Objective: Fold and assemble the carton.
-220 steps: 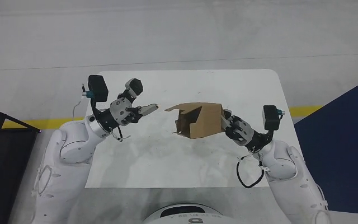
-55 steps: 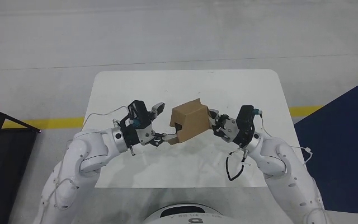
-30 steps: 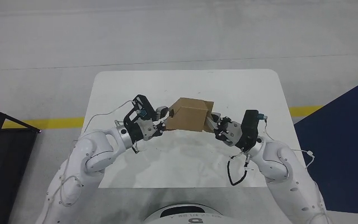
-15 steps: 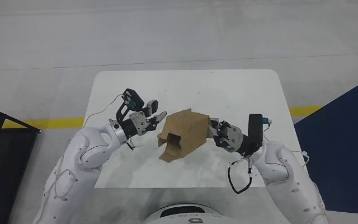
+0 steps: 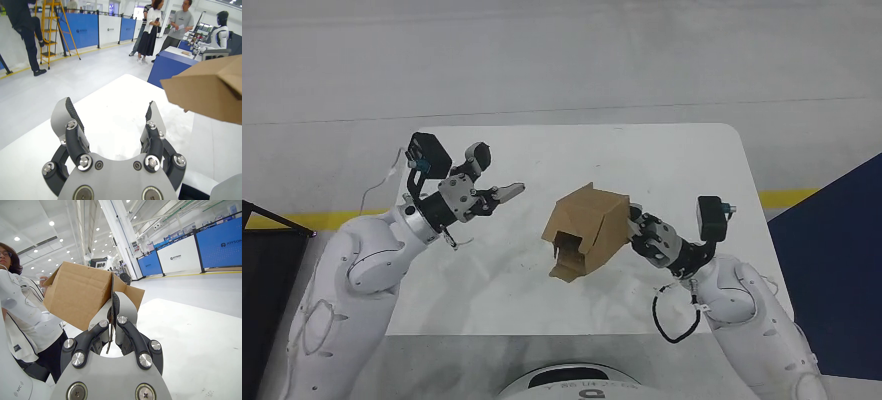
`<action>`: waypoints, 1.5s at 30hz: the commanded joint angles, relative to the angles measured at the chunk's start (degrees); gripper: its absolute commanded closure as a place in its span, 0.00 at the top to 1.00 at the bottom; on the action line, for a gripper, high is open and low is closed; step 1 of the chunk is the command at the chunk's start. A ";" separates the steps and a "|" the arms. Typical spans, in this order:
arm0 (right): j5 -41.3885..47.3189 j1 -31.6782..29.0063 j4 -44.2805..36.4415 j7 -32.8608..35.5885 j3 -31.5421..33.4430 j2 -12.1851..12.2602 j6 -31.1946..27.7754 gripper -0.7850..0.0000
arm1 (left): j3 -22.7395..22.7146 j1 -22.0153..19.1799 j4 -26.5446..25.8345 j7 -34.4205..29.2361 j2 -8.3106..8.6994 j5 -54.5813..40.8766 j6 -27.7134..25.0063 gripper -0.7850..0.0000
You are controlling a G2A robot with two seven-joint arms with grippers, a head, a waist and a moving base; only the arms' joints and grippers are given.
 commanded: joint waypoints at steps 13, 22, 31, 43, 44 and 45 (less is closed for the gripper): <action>0.70 3.51 6.44 -1.44 -2.86 -0.76 3.43 0.00 | 4.44 -3.01 -2.40 0.25 -0.18 5.65 -1.78 0.98; -4.58 3.78 5.39 -4.26 -3.68 -1.29 7.99 0.00 | 6.14 -0.41 -5.48 -3.47 0.08 2.68 -3.02 1.00; -4.89 3.96 4.89 -6.07 -3.75 -1.52 7.06 0.00 | 8.80 -1.53 -5.02 -6.47 -0.03 3.63 0.12 0.78; -2.91 3.36 3.56 -7.70 -3.43 -1.65 4.08 0.00 | 8.98 -2.84 0.90 -13.15 0.25 -14.08 2.40 0.35; -2.29 3.37 3.55 -7.65 -3.49 -1.66 3.46 0.00 | 8.94 -2.83 1.18 -13.44 0.28 -14.90 2.51 0.34; -1.56 3.41 3.55 -7.58 -3.63 -1.67 2.76 0.00 | 8.96 -2.80 1.48 -13.70 0.30 -16.08 2.62 0.34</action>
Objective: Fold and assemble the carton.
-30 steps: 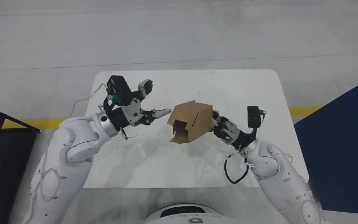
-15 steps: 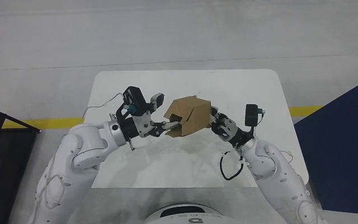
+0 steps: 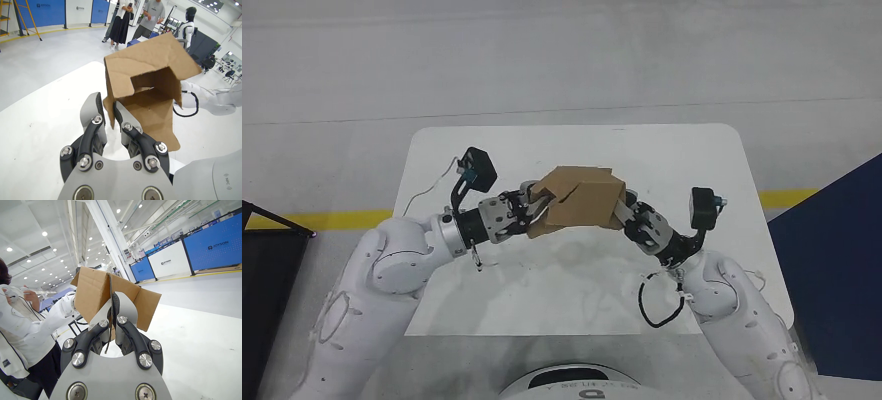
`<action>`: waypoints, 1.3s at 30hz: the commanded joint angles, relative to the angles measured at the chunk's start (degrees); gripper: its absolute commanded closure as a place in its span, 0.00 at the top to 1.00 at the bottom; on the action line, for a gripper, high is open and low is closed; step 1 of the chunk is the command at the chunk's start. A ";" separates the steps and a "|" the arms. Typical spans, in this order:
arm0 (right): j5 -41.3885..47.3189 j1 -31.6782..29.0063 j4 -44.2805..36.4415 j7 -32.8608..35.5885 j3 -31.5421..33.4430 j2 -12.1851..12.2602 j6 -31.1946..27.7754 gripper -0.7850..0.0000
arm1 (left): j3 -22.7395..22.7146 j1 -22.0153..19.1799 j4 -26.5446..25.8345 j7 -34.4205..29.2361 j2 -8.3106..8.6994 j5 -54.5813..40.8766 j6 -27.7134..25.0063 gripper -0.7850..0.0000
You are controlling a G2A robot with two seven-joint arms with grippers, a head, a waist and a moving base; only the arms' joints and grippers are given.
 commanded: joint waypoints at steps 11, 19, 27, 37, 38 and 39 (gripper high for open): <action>6.47 1.46 1.40 2.89 -1.20 -0.02 -5.65 0.00 | -0.07 -1.67 5.01 -6.59 0.40 -17.49 0.32 0.33; -0.98 1.49 -0.62 7.47 0.14 0.26 -3.38 0.00 | -1.42 -2.15 5.54 -6.82 0.69 -17.95 0.18 0.59; -0.98 1.49 -0.62 7.47 0.14 0.26 -3.38 0.00 | -1.32 -1.54 4.96 -7.17 0.91 -16.53 -1.33 1.00; 1.47 1.78 -0.60 7.56 -0.73 0.17 -3.72 0.00 | -0.96 -1.02 6.63 -8.26 1.11 -23.43 -2.23 0.71; 1.78 1.86 -0.46 7.65 -0.75 0.18 -3.89 0.00 | -0.97 -1.03 6.69 -8.45 1.13 -23.95 -2.34 0.68; 2.37 1.99 -0.34 7.66 -0.74 0.18 -4.13 0.00 | -0.90 -0.94 6.87 -8.74 1.16 -24.89 -2.43 0.63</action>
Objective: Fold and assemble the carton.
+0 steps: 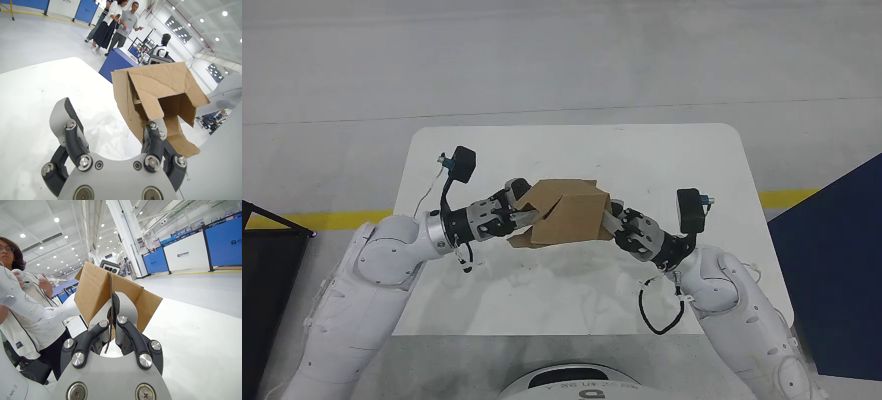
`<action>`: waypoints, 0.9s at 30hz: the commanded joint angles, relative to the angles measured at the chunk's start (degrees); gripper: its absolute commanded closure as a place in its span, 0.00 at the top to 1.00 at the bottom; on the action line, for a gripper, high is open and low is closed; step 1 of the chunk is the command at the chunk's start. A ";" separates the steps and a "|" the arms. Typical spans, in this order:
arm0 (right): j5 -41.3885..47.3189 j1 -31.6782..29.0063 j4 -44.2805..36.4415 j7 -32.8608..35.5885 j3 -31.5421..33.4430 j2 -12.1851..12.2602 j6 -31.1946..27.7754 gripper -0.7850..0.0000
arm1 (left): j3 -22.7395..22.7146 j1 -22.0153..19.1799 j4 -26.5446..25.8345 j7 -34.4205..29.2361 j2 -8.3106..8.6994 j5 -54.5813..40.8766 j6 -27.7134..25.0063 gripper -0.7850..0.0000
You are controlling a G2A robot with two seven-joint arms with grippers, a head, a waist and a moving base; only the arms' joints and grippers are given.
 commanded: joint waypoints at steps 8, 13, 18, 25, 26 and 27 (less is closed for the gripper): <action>3.23 0.98 0.91 0.80 0.01 0.09 -2.06 0.00 | 0.36 0.22 1.40 -2.04 0.16 -8.98 -0.32 0.38; 4.18 1.31 1.31 1.27 -0.10 0.10 -2.58 0.00 | 1.03 -0.12 2.86 -4.74 0.21 -16.83 -0.98 0.35; 5.04 1.50 1.49 1.50 -0.16 0.11 -3.13 0.00 | 1.77 -0.85 5.07 -7.87 0.25 -22.01 -1.08 0.37; 6.51 1.78 1.55 2.37 -0.59 0.14 -3.90 0.00 | 3.20 -1.42 7.72 -9.95 0.05 -26.99 -2.48 0.44; 6.70 1.84 1.51 2.55 -0.72 0.13 -3.98 0.00 | 3.31 -1.58 8.13 -10.24 0.03 -27.30 -2.72 0.46; 6.93 1.90 1.47 2.69 -0.87 0.13 -4.07 0.00 | 3.46 -1.71 8.55 -10.45 0.01 -27.44 -2.92 0.48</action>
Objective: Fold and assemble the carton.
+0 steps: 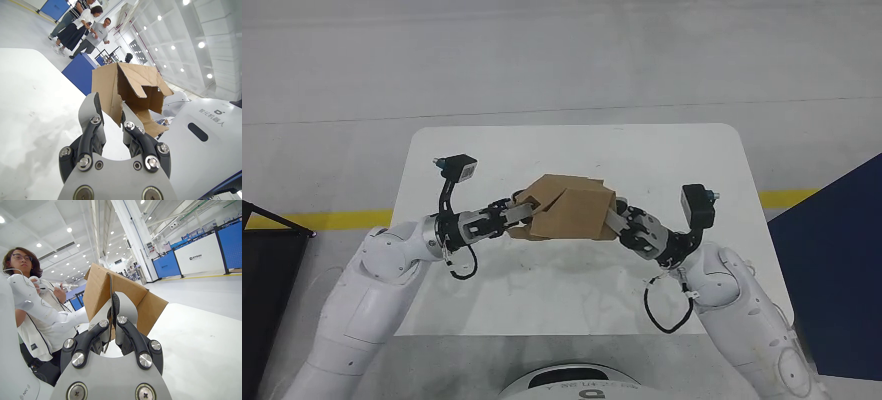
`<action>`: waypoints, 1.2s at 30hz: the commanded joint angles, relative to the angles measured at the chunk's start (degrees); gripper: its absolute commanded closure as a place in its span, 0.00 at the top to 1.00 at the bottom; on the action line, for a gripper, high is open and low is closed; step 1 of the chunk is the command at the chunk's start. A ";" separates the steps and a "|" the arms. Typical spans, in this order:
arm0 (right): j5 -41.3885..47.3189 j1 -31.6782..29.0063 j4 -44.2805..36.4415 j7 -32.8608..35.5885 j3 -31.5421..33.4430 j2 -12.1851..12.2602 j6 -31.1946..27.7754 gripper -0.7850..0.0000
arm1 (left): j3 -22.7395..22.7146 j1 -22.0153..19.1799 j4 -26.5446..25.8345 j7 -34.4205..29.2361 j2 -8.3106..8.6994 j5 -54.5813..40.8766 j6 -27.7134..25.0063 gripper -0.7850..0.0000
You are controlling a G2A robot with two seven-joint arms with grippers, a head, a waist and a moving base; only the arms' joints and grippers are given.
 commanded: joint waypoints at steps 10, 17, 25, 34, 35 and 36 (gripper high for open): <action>2.43 0.41 -0.49 1.34 -1.23 -0.03 -0.61 0.00 | 0.83 -1.07 4.74 0.29 -0.33 -1.77 -1.25 0.76; 3.21 0.34 -0.93 1.92 -1.54 -0.02 -0.48 0.00 | 0.79 -1.77 5.83 1.04 -0.49 -1.58 -1.47 0.74; 3.58 0.31 -1.49 2.49 -2.22 -0.05 -1.00 0.00 | 1.74 -1.63 4.77 0.49 -0.66 -1.43 -0.81 0.67; 3.73 -0.43 -1.82 2.56 -1.46 0.11 -1.57 0.00 | -0.27 -1.33 5.01 1.38 -0.45 -0.08 -1.07 0.76; 3.80 -0.59 -1.82 2.54 -1.31 0.13 -1.60 0.00 | -0.96 -1.18 4.92 1.48 -0.35 0.17 -1.09 0.81; 3.80 -0.71 -1.85 2.62 -1.17 0.17 -1.62 0.00 | -1.57 -0.97 4.66 1.53 -0.26 0.37 -1.23 0.86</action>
